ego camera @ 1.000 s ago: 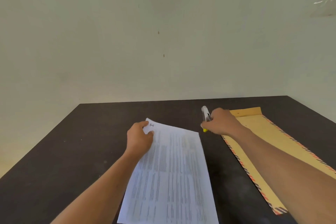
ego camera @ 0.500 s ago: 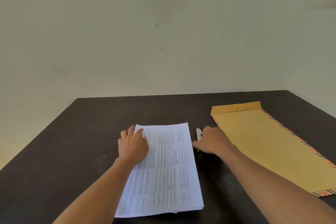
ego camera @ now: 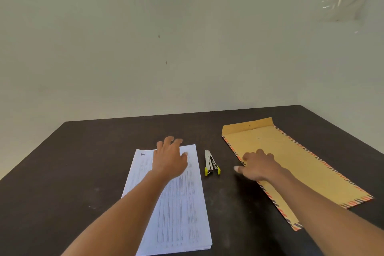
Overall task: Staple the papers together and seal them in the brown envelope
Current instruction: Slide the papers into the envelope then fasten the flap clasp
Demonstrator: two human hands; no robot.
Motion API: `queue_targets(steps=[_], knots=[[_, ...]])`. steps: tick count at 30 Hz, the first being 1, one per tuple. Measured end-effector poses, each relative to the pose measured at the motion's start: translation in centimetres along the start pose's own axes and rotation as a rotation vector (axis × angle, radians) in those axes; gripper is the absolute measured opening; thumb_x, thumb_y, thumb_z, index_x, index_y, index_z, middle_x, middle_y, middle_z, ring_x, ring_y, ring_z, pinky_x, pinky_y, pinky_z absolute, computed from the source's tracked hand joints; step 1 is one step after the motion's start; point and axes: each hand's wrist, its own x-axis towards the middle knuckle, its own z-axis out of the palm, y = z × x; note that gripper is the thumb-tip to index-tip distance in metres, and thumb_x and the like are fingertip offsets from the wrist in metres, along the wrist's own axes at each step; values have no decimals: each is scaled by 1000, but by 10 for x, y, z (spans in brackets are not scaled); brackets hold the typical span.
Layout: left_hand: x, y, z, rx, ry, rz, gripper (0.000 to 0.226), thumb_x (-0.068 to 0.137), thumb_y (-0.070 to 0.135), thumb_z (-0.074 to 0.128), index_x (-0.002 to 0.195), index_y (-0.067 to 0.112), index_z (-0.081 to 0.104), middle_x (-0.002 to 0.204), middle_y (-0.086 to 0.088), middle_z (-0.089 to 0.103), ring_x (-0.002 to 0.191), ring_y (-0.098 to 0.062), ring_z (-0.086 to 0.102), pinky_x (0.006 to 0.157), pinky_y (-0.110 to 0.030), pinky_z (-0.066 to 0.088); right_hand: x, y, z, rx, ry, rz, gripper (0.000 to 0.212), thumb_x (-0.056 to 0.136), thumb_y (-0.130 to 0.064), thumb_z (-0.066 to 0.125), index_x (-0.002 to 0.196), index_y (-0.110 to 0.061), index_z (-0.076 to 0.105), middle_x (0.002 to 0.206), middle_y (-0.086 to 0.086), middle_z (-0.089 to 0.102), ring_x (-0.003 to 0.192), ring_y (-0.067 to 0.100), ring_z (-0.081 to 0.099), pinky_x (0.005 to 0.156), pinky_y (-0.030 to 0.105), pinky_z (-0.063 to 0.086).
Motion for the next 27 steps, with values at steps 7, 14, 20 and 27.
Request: queue_targets(steps=[7,14,20,27], knots=[[-2,70,25,-70,-65,364,49,96,37,56,143,24,48,150,2,42,138,-23,33,111,-38,34,-9,48,-5,47,52,-36,58,97,-56,41,132,-12,52,133,14,50,116,33,54,90,36,43],[8,112,35,-123,-102,461,42,99,42,50,138,28,53,149,7,46,140,-18,34,113,-44,32,-10,98,-14,139,74,4,43,99,-55,40,126,-25,54,132,7,45,111,24,54,97,36,45],[0,126,48,43,-430,411,43,93,48,56,132,28,59,138,0,55,124,-24,52,106,-44,43,-6,111,-7,174,84,-90,21,90,-43,66,105,-37,52,123,-6,45,110,19,52,107,51,40],[-6,124,39,38,-577,443,53,79,49,77,125,25,65,124,3,59,106,-18,55,97,-36,50,2,98,-8,148,22,-128,31,98,-17,55,120,-38,52,138,-5,51,124,24,50,112,51,34]])
